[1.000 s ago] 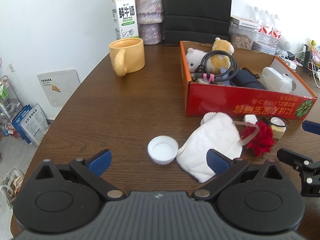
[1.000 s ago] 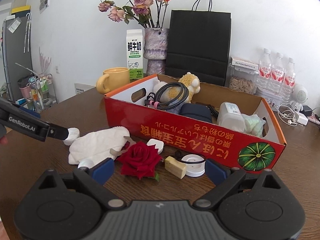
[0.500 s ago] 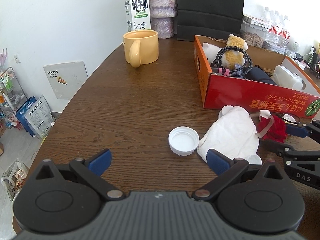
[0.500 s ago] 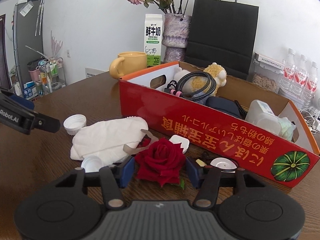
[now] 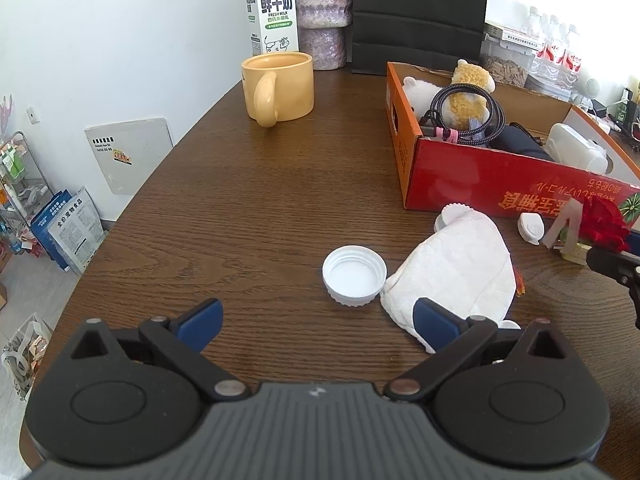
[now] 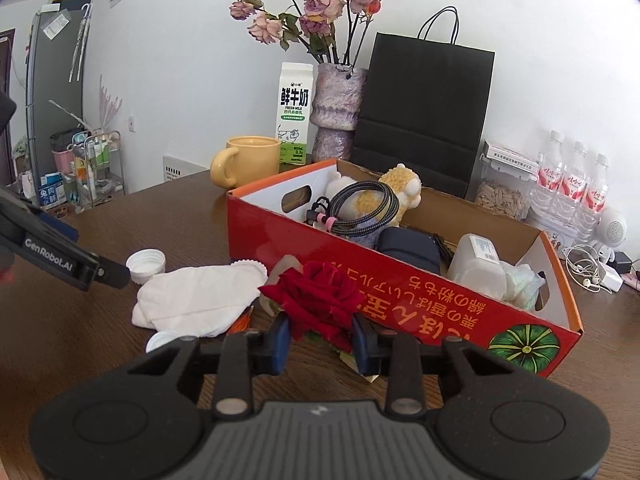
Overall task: Organize objects
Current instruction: 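Grasp the red rose with the right tool while the left tool hovers over the towel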
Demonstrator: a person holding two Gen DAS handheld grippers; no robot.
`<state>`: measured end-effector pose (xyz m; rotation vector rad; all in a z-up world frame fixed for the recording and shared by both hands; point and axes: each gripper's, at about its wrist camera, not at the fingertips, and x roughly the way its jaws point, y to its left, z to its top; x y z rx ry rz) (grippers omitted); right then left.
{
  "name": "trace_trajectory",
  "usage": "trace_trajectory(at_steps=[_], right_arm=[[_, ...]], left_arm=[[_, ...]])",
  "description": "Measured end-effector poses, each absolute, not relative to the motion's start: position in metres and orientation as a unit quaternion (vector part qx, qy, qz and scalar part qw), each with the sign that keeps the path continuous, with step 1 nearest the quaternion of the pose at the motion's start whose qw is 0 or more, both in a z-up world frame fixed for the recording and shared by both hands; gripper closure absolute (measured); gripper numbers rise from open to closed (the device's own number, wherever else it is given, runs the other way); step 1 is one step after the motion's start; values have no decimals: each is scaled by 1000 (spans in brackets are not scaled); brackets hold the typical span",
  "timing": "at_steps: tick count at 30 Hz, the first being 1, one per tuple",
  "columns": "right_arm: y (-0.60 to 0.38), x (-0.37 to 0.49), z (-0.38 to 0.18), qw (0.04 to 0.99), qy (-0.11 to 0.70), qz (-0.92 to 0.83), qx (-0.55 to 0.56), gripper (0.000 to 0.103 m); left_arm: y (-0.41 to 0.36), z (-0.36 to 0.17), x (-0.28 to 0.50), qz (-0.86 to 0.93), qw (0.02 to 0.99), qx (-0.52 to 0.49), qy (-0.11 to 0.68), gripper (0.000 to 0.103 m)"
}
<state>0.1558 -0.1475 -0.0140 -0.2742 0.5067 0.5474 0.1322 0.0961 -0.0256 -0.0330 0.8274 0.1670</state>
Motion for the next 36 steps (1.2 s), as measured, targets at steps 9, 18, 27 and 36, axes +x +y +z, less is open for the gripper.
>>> trace_trajectory(at_steps=[9,18,27,36], right_arm=[[-138,150,-31,899,269,260,-228,72],[-146,150,-37,899,282,260,-211,73],[-156,151,-21,913,261,250,-190,73],[-157,155,-20,915,260,246,-187,73]], left_arm=[[93,-26,134,78,912,-15,403,0],[96,-28,136,82,911,-19,404,0],[104,-36,146,94,908,-25,408,0],[105,-39,159,88,908,-27,409,8]])
